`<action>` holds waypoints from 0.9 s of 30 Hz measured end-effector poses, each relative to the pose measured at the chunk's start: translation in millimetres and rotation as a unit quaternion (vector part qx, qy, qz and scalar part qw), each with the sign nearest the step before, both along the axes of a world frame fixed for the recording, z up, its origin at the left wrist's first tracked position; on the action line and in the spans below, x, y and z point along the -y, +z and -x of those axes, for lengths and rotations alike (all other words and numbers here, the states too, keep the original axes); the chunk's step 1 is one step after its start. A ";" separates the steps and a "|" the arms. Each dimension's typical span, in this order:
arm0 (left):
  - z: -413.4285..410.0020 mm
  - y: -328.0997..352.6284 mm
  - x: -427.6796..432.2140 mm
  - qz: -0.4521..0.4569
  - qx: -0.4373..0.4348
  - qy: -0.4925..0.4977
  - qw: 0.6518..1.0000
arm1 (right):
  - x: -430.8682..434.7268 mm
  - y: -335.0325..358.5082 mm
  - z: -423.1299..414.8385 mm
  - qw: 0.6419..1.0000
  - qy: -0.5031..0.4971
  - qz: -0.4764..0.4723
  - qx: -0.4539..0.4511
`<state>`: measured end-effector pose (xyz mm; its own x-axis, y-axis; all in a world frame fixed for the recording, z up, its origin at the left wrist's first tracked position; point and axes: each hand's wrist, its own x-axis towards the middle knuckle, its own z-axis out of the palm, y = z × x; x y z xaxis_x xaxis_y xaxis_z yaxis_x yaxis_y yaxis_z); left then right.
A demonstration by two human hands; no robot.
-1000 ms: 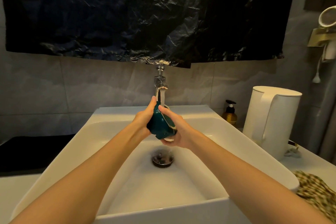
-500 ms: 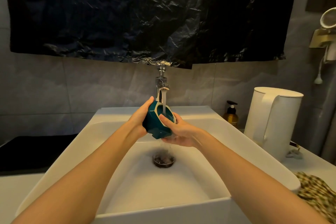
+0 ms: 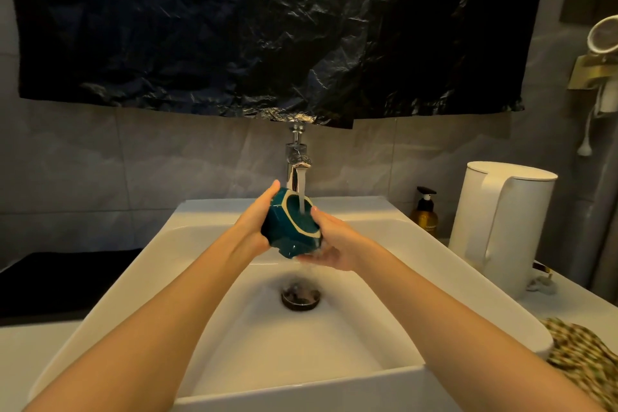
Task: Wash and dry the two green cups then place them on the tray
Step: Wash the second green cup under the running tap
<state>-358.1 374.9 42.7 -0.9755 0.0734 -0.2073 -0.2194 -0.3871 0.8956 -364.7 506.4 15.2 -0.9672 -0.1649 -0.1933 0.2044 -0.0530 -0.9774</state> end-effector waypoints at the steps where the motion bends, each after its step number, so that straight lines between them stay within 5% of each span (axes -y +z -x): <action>1: 0.8 0.1 2.4 -0.001 0.006 0.011 1.000 | 3.8 1.5 -3.0 0.999 0.000 -0.029 -0.029; 5: 7.4 -1.4 12.1 -0.004 0.029 0.062 0.998 | 16.0 3.1 -22.2 0.945 0.054 -0.238 -0.215; 7: 10.9 -3.5 16.1 0.002 0.036 0.091 0.995 | 23.4 -1.8 -30.3 0.925 0.081 -0.265 -0.262; 13: 13.9 -7.7 12.5 0.016 0.036 0.059 0.997 | 26.3 0.9 -31.1 0.928 0.130 -0.202 -0.284; 18: 12.6 -10.6 8.7 0.066 0.029 0.083 0.994 | 18.9 -5.1 -25.6 0.901 0.166 -0.315 -0.248; 24: 15.2 -10.0 11.1 0.028 0.039 0.076 0.996 | 21.0 4.7 -31.2 0.931 0.174 -0.188 -0.258; 27: 11.7 -10.1 0.3 0.031 0.028 0.052 0.998 | 13.6 6.7 -32.1 0.917 0.164 -0.220 -0.290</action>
